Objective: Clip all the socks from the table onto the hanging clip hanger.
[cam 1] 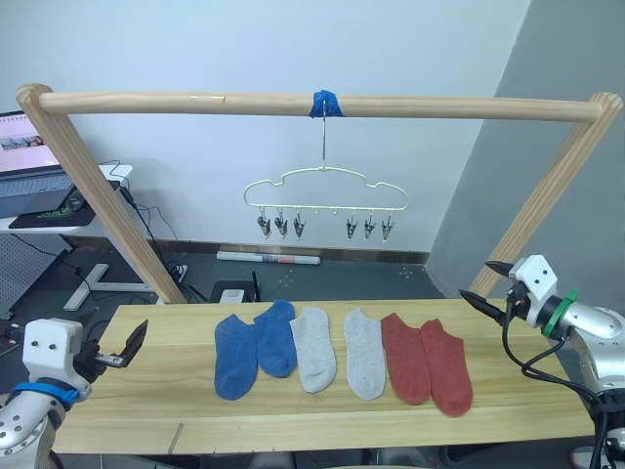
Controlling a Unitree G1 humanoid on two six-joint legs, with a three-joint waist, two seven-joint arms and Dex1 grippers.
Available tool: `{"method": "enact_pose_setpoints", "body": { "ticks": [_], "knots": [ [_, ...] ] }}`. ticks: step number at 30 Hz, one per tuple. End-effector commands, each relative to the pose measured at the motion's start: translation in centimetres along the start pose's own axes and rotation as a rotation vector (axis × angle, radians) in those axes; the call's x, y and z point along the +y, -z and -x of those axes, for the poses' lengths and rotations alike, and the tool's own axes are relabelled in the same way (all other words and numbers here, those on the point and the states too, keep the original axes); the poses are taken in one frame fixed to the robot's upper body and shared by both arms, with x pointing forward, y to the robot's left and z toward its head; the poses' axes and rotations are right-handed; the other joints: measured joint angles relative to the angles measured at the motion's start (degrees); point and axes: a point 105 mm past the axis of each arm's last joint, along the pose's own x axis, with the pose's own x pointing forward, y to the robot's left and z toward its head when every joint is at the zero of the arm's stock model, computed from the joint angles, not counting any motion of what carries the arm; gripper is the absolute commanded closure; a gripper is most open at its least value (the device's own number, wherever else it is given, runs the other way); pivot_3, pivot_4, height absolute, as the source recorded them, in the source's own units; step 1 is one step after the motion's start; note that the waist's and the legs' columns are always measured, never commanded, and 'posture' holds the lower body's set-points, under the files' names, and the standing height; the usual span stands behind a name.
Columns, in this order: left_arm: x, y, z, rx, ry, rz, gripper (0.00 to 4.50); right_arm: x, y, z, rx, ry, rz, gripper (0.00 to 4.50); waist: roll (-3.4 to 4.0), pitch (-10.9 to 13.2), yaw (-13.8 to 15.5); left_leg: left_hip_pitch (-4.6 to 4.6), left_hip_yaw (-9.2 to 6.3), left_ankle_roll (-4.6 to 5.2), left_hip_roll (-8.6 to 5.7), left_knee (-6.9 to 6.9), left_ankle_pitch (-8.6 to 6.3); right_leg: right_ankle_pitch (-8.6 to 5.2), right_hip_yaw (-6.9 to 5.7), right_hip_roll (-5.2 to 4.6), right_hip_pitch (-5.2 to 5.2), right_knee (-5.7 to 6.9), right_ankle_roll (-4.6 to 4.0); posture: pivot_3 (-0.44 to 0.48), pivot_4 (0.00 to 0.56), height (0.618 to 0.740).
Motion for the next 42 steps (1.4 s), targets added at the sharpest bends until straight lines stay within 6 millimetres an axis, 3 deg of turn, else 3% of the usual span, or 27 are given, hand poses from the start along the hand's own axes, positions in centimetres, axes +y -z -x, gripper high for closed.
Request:
{"method": "enact_pose_setpoints", "body": {
  "ticks": [1,4,11,15,18,20,25,28,33,38,42],
  "knots": [
    [0.1,-1.7,-0.5,-0.054,-0.02,0.025,0.0,-0.3,-1.6,0.2,-0.047,0.0,0.046,0.03,-0.01,0.0,0.0,0.0,0.0,0.0,0.0,0.0,0.0,0.0,0.0,0.0,0.0,0.0,0.01,0.026,0.0,0.74],
    [-1.0,-2.2,-1.3,-0.046,0.001,0.023,0.0,0.5,-2.0,0.3,-0.057,-0.029,0.063,0.03,-0.08,-0.05,-0.01,0.0,-0.01,0.0,0.02,0.0,0.0,0.01,-0.01,0.02,0.0,0.0,0.01,0.011,0.0,0.74],
    [-4.0,-6.3,-4.5,-0.187,0.017,0.112,0.0,3.8,-4.9,-0.1,-0.132,-0.126,0.097,0.03,-0.15,-0.1,-0.19,-0.01,-0.03,-0.01,0.03,0.03,0.0,0.04,0.01,0.07,0.02,0.01,0.07,-0.044,0.007,0.74],
    [-6.0,-8.9,-6.1,-0.253,0.043,0.141,0.0,7.0,-8.7,-0.6,-0.221,-0.214,0.102,0.03,-0.17,0.59,-1.05,-0.01,-0.01,-0.02,0.04,0.02,-0.01,0.04,0.06,0.09,0.02,0.01,0.07,-0.079,0.061,0.74],
    [-6.5,-9.7,-6.4,-0.25,0.061,0.125,0.0,8.8,-11.0,-0.4,-0.257,-0.266,0.084,0.03,-0.18,1.69,-1.7,0.01,-0.06,-0.02,0.07,0.03,-0.01,0.04,0.11,0.16,0.06,-0.02,0.07,-0.117,0.134,0.74],
    [-7.2,-10.6,-7.0,-0.273,0.094,0.152,0.0,10.4,-12.9,-0.7,-0.298,-0.316,0.064,0.03,-0.19,2.73,-2.32,0.03,-0.05,-0.02,0.07,0.02,-0.01,0.04,0.16,0.16,0.05,-0.01,0.07,-0.125,0.154,0.74],
    [-7.5,-12.2,-7.5,-0.333,0.108,0.208,0.0,12.3,-15.6,-0.6,-0.357,-0.36,0.053,0.03,-0.32,6.17,-3.16,-0.11,-0.13,-0.02,0.07,0.08,-0.01,0.06,0.16,0.18,-0.02,0.0,0.08,-0.149,0.226,0.74],
    [-8.4,-13.3,-7.5,-0.378,0.152,0.225,0.6,12.7,-16.1,-0.4,-0.37,-0.366,0.047,0.0,-0.34,7.58,-3.16,-0.9,-0.23,-0.02,0.06,0.2,-0.01,0.32,0.11,0.19,-0.64,-0.01,0.45,-0.161,0.254,0.74],
    [-8.9,-14.6,-7.3,-0.416,0.177,0.251,2.08,13.2,-16.6,0.2,-0.381,-0.372,0.039,0.0,-0.41,10.26,-3.14,-1.15,-0.41,0.08,0.05,0.22,-0.07,0.45,0.01,0.18,-0.73,-0.14,0.16,-0.178,0.287,0.74],
    [-8.9,-15.9,-7.7,-0.457,0.152,0.242,2.08,13.8,-17.7,0.4,-0.409,-0.39,0.037,0.0,-0.35,11.34,-3.15,-1.96,-0.5,0.09,0.04,0.34,-0.07,0.48,-0.05,0.18,-1.56,0.0,0.15,-0.187,0.301,0.74],
    [-8.3,-16.9,-8.0,-0.505,0.114,0.243,2.08,14.4,-19.0,0.5,-0.44,-0.41,0.044,0.0,-0.31,12.09,-3.19,-1.98,-0.52,0.09,0.04,0.34,-0.07,0.47,-0.06,0.18,-1.58,-0.01,0.15,-0.193,0.307,0.74]
  ]
}}
